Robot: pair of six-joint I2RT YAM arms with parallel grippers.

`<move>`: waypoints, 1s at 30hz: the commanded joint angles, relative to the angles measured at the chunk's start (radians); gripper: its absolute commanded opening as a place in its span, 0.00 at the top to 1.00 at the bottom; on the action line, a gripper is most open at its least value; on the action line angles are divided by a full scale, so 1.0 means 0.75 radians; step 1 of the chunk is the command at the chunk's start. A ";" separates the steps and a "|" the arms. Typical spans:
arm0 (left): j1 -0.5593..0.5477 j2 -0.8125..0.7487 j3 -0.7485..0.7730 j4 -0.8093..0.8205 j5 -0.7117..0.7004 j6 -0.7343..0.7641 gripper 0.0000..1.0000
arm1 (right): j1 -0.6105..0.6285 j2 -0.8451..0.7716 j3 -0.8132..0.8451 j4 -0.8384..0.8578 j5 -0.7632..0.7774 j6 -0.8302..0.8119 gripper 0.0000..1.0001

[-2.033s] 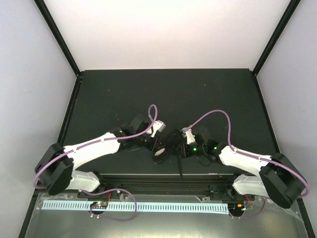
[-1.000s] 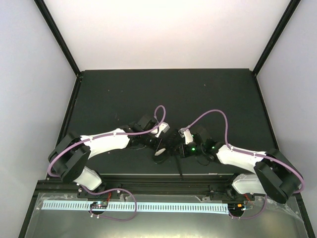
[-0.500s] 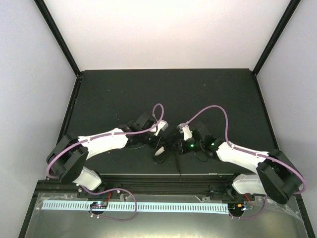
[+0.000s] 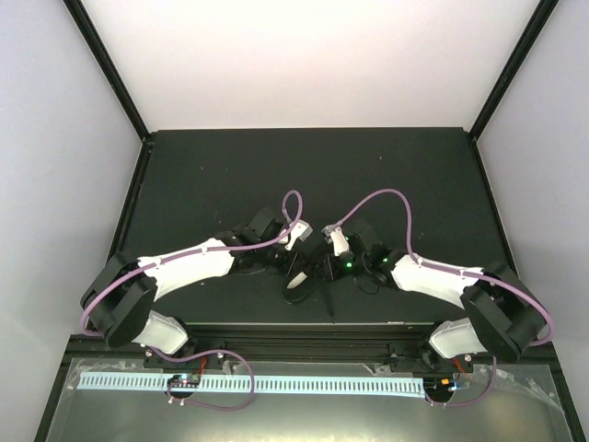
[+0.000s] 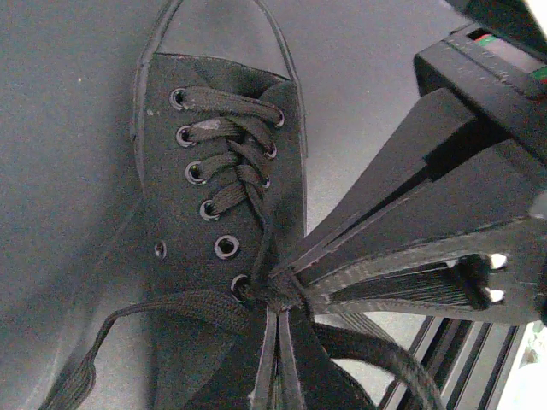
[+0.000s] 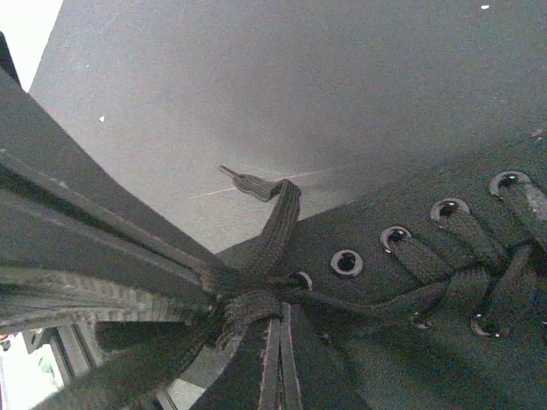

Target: Tie the shoes

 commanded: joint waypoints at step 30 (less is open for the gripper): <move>0.118 0.097 -0.010 0.199 0.175 0.053 0.81 | 0.032 -0.272 -0.266 -0.030 0.096 0.089 0.44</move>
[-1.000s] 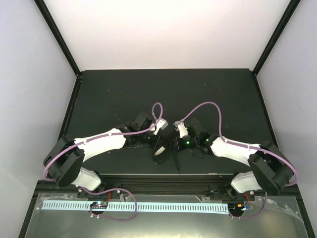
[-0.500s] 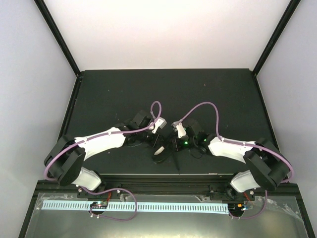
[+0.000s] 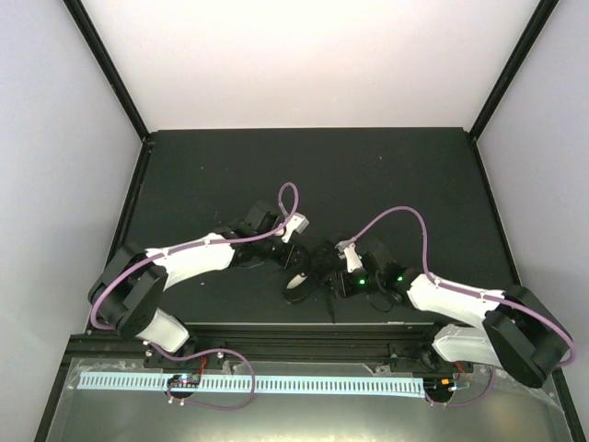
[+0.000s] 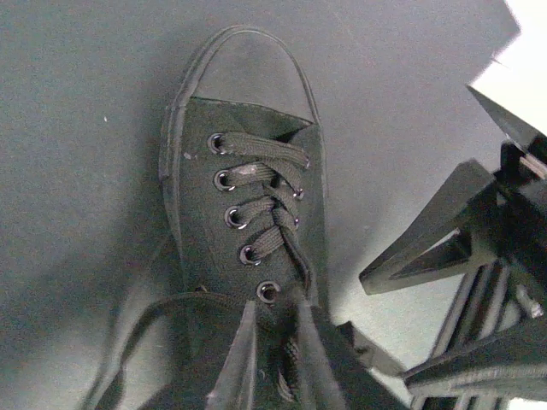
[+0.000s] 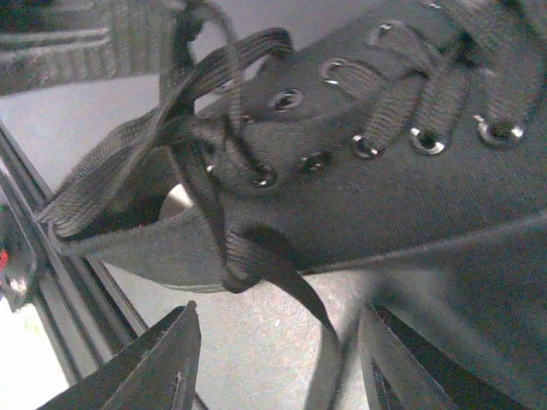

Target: Tie the shoes

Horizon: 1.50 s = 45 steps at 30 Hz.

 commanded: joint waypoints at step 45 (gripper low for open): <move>-0.043 -0.172 -0.249 0.101 0.092 -0.104 0.95 | 0.081 -0.013 -0.051 -0.162 0.315 0.061 0.98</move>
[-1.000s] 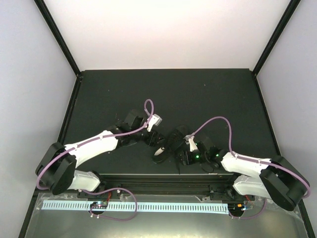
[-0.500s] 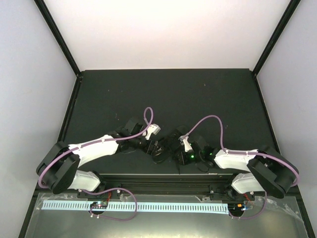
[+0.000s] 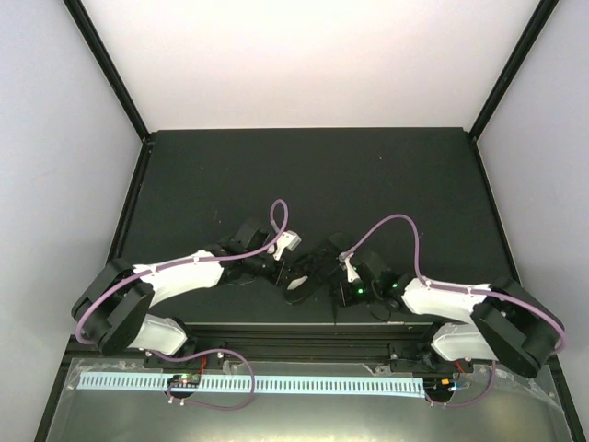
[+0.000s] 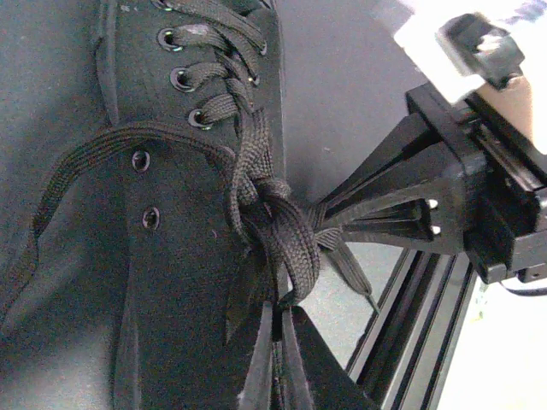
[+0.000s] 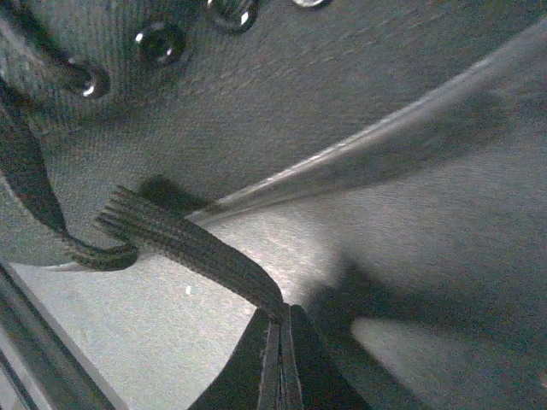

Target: Tie the shoes

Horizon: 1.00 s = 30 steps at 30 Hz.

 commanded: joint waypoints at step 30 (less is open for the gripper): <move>-0.003 -0.128 -0.001 -0.150 -0.159 0.058 0.92 | -0.055 -0.451 0.038 -0.330 -0.110 -0.052 0.98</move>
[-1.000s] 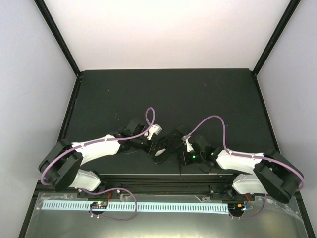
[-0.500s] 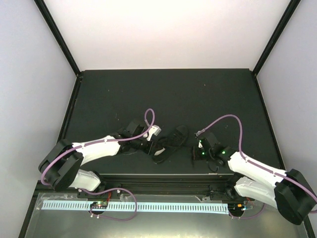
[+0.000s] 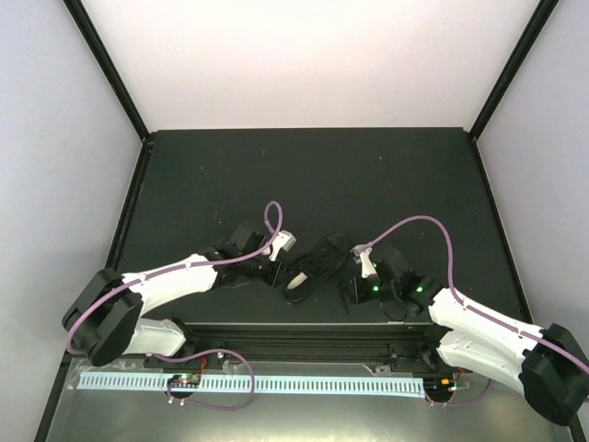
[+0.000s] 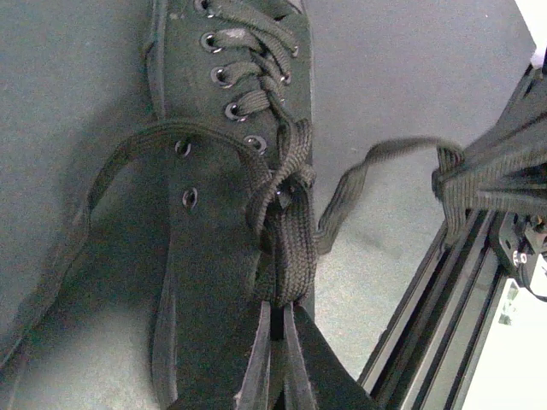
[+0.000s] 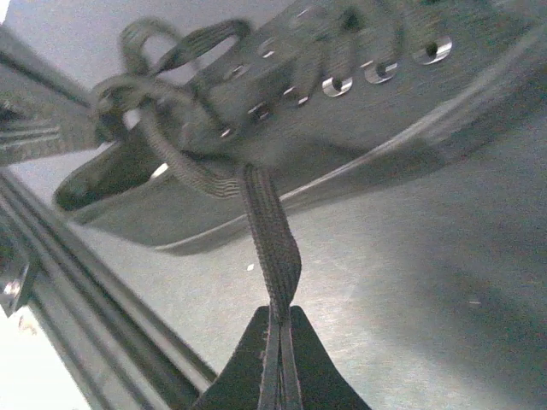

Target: Tie the shoes

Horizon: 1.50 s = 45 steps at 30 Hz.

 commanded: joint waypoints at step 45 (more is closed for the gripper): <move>0.117 0.267 0.282 -0.018 0.229 0.119 0.62 | 0.092 0.544 0.045 0.427 -0.067 -0.079 0.86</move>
